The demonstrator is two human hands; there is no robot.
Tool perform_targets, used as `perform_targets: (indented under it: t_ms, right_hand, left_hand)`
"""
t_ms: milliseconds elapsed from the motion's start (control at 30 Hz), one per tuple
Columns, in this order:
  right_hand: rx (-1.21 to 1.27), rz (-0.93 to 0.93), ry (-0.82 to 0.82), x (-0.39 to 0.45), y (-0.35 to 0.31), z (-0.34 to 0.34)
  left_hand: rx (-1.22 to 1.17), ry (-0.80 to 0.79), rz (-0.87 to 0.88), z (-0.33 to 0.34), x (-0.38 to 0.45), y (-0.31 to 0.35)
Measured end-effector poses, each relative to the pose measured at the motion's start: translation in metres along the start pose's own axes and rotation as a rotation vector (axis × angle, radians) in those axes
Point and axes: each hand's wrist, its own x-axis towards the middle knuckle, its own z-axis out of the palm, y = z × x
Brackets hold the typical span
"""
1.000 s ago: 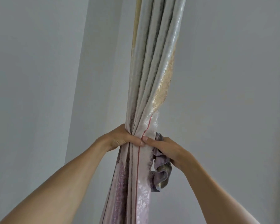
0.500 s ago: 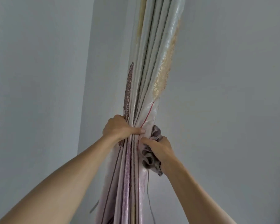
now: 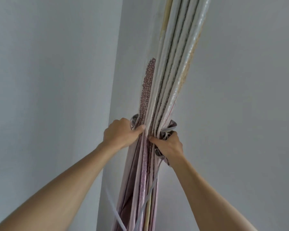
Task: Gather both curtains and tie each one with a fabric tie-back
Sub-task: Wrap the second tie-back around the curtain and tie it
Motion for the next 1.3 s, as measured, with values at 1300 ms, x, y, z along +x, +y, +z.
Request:
perform_targets:
  t_ms: [1300]
  right_hand:
    - [0.464, -0.037, -0.16, -0.062, 0.071, -0.137]
  left_hand:
    - [-0.899, -0.593, -0.411, 0.088, -0.083, 0.123]
